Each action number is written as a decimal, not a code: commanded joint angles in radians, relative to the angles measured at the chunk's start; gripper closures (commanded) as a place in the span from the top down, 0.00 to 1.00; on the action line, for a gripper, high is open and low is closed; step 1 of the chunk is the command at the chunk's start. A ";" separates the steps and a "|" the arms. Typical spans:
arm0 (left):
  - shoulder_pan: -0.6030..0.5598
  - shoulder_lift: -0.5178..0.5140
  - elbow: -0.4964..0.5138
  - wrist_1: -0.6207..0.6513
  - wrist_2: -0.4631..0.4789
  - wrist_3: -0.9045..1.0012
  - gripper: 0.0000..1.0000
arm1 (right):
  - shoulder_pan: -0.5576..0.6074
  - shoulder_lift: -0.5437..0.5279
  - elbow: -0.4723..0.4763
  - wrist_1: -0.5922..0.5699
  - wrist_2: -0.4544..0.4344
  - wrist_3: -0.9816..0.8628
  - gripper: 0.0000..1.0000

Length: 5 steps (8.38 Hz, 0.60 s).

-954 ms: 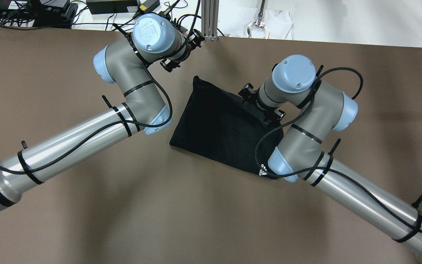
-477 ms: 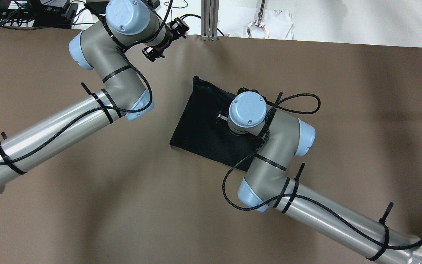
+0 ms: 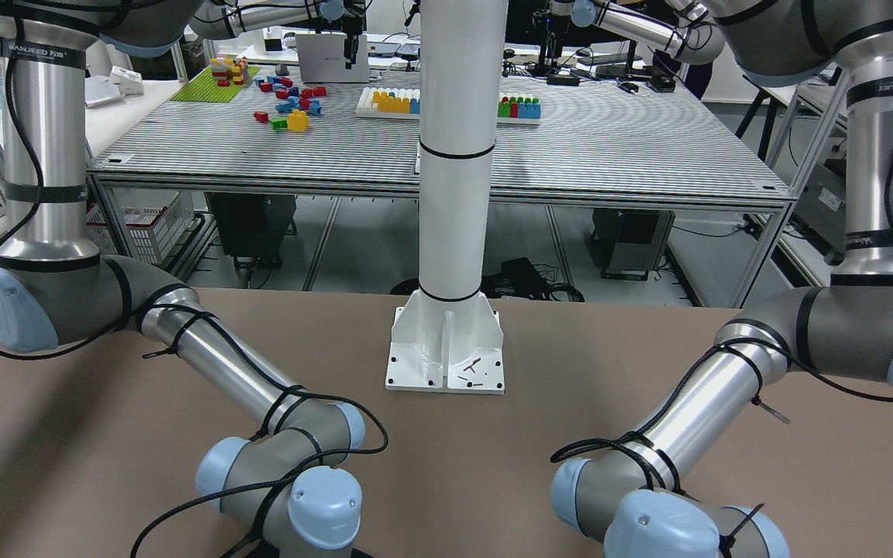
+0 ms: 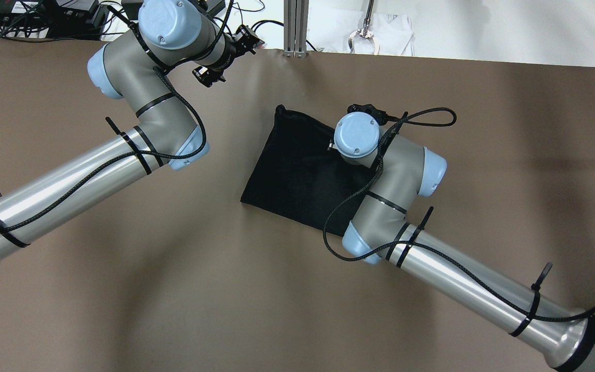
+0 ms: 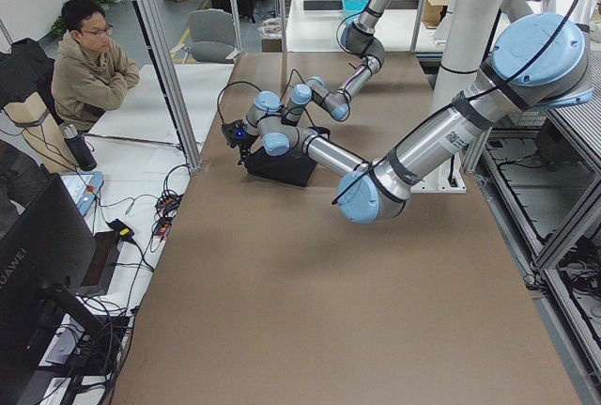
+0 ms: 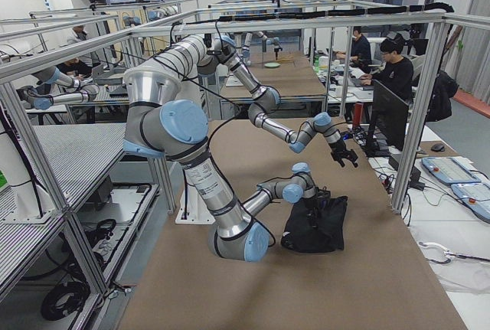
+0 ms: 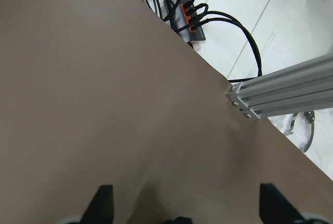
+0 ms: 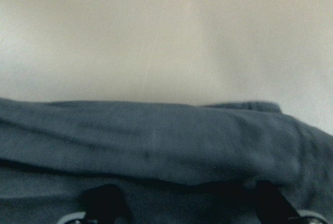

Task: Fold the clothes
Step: 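Release the left gripper and press the fold flat with the right gripper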

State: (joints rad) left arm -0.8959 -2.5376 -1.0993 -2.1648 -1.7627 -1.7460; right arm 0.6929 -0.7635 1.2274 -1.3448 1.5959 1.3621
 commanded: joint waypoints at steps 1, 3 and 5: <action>0.002 0.023 -0.010 -0.004 0.011 -0.007 1.00 | 0.101 0.001 -0.112 0.077 -0.010 -0.097 0.95; 0.002 0.052 -0.053 -0.004 0.023 -0.007 1.00 | 0.123 0.001 -0.125 0.099 0.001 -0.094 0.95; 0.000 0.053 -0.060 -0.001 0.020 0.000 1.00 | 0.161 -0.010 -0.083 0.099 0.054 -0.100 0.95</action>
State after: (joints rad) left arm -0.8945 -2.4909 -1.1452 -2.1689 -1.7419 -1.7531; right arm 0.8175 -0.7629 1.1115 -1.2504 1.6070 1.2684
